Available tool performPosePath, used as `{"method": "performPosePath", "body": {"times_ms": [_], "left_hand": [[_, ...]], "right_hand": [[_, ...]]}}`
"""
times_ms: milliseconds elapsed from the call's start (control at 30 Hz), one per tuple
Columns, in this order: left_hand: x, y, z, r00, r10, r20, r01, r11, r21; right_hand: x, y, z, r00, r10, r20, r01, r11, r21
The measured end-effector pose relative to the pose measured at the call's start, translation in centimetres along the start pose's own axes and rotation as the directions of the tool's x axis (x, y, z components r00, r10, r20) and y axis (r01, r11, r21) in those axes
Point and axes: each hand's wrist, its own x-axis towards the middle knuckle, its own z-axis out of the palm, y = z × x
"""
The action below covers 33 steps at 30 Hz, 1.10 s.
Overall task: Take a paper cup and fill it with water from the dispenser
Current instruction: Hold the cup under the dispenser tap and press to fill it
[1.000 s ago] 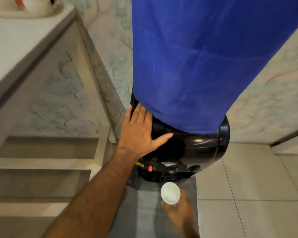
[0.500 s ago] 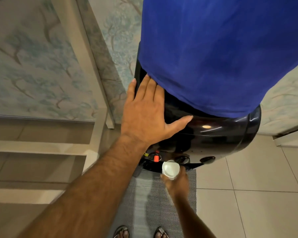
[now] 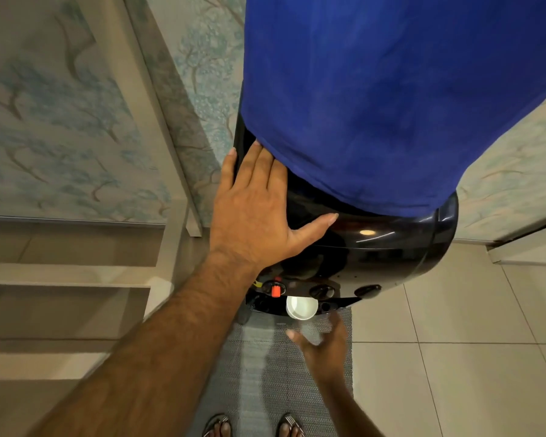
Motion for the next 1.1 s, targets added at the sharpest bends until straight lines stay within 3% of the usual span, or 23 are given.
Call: {"method": "performPosePath", "body": {"times_ms": [133, 267, 1100], "left_hand": [[0.1, 0.1, -0.2, 1.000, -0.004, 0.018, 0.004, 1.000, 0.004], [0.1, 0.0, -0.3, 1.000, 0.001, 0.016, -0.001, 1.000, 0.005], [0.0, 0.1, -0.2, 1.000, -0.015, 0.021, 0.014, 1.000, 0.020]], "right_hand": [[-3.3, -2.9, -2.5, 0.997, 0.073, -0.006, -0.066, 0.931, 0.358], [-3.5, -6.5, -3.6, 0.998, 0.059, 0.029, -0.066, 0.878, 0.475], [-1.0, -10.1, -2.2, 0.987, 0.159, 0.005, -0.140, 0.852, 0.504]]}}
